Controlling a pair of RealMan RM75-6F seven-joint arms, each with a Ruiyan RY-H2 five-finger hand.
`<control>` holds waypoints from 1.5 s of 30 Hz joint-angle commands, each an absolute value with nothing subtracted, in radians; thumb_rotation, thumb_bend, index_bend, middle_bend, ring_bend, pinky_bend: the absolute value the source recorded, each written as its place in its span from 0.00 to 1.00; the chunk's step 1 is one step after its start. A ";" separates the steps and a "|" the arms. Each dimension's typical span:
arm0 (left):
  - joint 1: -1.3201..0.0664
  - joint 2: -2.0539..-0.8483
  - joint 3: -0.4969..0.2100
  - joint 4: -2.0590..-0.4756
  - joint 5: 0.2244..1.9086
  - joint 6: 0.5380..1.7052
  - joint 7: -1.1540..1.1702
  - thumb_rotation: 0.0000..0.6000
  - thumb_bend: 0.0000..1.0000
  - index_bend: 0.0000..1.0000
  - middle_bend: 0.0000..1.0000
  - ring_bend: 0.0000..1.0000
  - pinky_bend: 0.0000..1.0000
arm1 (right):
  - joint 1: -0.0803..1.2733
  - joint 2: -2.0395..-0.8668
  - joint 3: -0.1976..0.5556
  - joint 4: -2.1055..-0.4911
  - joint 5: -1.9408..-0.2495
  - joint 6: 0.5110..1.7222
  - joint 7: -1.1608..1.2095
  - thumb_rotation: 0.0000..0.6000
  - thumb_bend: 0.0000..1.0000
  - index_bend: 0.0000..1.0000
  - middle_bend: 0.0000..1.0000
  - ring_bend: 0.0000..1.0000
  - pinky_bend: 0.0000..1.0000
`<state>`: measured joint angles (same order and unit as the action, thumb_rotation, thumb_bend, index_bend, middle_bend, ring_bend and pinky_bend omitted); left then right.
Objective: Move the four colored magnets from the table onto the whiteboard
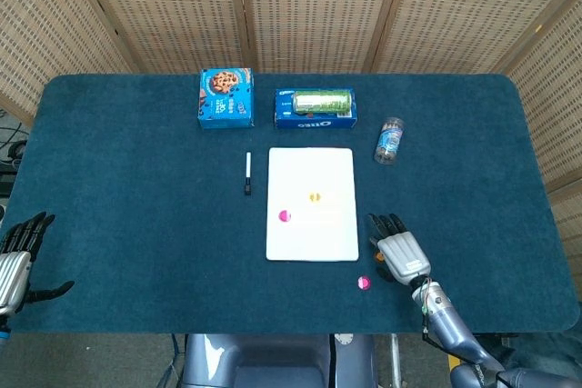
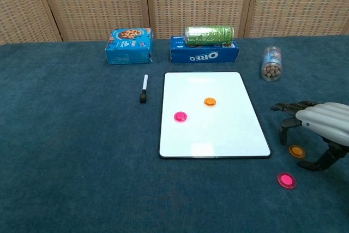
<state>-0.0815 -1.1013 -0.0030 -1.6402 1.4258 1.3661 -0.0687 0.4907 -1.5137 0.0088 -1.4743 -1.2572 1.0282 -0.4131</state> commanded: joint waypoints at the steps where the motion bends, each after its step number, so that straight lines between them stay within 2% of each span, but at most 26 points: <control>1: -0.081 -1.101 -0.003 -1.640 1.425 1.367 -0.069 1.00 0.00 0.00 0.00 0.00 0.00 | 0.491 -1.517 0.011 -1.467 -1.252 1.024 -0.415 1.00 0.34 0.39 0.00 0.00 0.01; 19: -0.083 -1.102 -0.002 -1.640 1.424 1.362 -0.065 1.00 0.00 0.00 0.00 0.00 0.00 | 0.492 -1.516 0.016 -1.443 -1.233 0.997 -0.417 1.00 0.35 0.41 0.00 0.00 0.01; 31: -0.084 -1.104 -0.003 -1.640 1.421 1.360 -0.061 1.00 0.00 0.00 0.00 0.00 0.00 | 0.490 -1.518 0.016 -1.427 -1.237 0.991 -0.398 1.00 0.36 0.53 0.00 0.00 0.01; 45: -0.084 -1.104 -0.003 -1.642 1.422 1.361 -0.060 1.00 0.00 0.00 0.00 0.00 0.00 | 0.483 -1.512 0.013 -1.426 -1.267 1.003 -0.372 1.00 0.39 0.56 0.00 0.00 0.01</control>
